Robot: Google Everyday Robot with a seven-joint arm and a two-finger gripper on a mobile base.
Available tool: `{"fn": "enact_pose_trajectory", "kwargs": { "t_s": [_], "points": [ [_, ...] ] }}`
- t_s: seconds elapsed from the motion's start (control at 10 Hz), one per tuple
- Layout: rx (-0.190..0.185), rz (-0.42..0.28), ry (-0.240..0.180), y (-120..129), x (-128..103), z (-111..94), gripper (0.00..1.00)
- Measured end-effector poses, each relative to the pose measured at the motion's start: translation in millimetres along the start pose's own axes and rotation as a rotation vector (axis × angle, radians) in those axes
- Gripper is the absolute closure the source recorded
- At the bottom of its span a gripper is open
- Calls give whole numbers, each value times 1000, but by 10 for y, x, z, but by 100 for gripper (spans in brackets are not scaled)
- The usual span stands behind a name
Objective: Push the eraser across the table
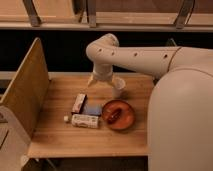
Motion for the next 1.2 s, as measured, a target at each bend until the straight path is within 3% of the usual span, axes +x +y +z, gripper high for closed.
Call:
{"fn": "enact_pose_trajectory", "kwargs": {
  "t_s": [0.7,1.0,1.2],
  "points": [
    [0,0,0,0,0,0,20],
    [0,0,0,0,0,0,45],
    [-2,-3,-1,34,-3,-11,67]
  ]
}}
